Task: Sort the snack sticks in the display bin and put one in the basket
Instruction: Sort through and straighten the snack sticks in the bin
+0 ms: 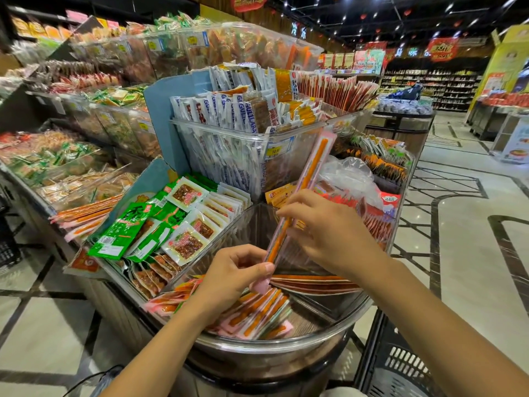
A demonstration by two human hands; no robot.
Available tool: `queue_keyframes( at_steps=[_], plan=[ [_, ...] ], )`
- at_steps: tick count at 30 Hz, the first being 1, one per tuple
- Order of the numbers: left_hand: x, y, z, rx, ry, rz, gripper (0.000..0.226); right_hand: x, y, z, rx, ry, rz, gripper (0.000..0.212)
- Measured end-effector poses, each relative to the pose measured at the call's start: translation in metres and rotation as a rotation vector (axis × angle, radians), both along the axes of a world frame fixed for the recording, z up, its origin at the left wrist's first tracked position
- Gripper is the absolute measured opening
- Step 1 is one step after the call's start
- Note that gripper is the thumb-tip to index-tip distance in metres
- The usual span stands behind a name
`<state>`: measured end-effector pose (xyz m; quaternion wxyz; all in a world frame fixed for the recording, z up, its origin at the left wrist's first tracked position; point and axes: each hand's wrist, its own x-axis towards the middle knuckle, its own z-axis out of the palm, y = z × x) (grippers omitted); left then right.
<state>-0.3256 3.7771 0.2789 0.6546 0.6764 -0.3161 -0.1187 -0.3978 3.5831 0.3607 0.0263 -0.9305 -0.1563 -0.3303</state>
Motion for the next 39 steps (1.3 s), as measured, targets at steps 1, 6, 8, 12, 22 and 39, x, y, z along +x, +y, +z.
queue_keyframes(
  at_steps=[1, 6, 8, 12, 22, 39],
  plan=[
    [0.001, 0.002, 0.001, 0.009, -0.008, -0.009, 0.004, 0.002, -0.001, 0.002, -0.070, 0.035, -0.021, 0.030],
    [0.004, 0.016, 0.016, 0.062, -0.066, 0.041, 0.009, 0.007, -0.004, 0.022, -0.183, 0.153, -0.124, 0.026],
    [0.007, 0.022, 0.026, 0.025, -0.073, 0.125, 0.008, 0.007, -0.005, 0.028, -0.112, 0.196, -0.108, 0.016],
    [0.017, 0.033, 0.047, -0.293, 0.077, 0.217, 0.034, 0.009, -0.005, 0.030, 0.241, 0.320, -0.033, 0.009],
    [-0.015, -0.010, 0.034, -0.017, -0.019, 0.034, 0.015, 0.011, -0.004, 0.013, 0.947, 0.318, 0.139, 0.014],
    [0.003, -0.009, 0.012, 0.227, -0.248, 0.047, 0.006, 0.004, -0.018, 0.042, 1.077, -0.008, 0.073, 0.006]
  ],
)
